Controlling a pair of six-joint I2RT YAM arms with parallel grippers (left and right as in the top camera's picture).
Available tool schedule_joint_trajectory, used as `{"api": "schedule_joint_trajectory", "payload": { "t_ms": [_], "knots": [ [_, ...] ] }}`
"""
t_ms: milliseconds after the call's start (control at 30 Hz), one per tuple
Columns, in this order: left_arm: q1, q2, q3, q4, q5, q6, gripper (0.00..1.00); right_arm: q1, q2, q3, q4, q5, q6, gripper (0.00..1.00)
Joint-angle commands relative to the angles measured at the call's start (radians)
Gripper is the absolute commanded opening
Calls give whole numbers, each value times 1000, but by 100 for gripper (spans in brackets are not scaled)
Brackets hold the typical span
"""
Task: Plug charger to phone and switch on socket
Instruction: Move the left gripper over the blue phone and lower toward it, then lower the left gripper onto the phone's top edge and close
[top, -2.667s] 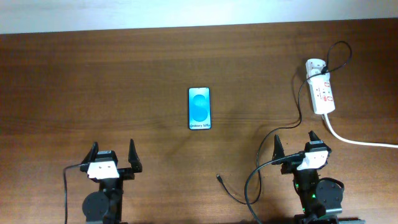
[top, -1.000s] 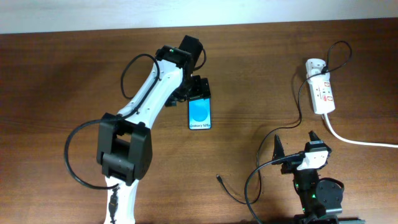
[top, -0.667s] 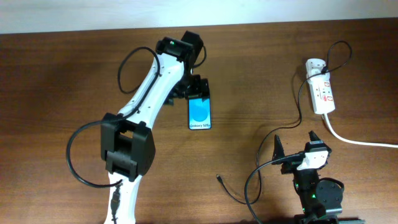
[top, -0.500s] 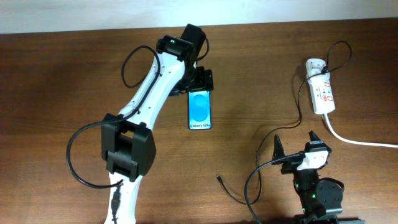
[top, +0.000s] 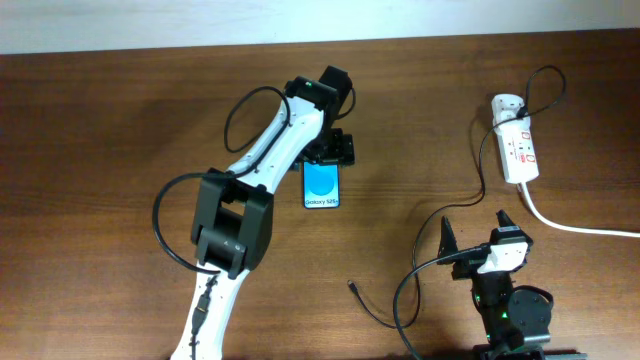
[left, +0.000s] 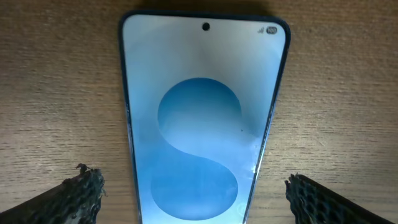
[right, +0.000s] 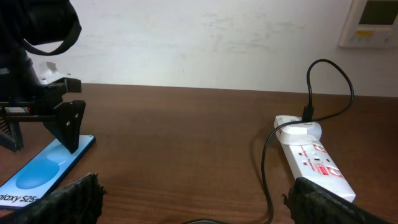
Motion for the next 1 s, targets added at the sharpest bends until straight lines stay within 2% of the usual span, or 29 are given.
{"api": "schedule_joint_trajectory", "payload": {
  "t_ms": [0,533,967],
  "knots": [
    [6,11,15,-1,24,-11,99,7,-6,-5,-5,2,4,98],
    [6,12,15,-18,18,-7,99,7,-6,-5,-5,2,4,98],
    [5,12,15,27,3,-8,99,7,-6,-5,-5,2,4,99]
  ]
}}
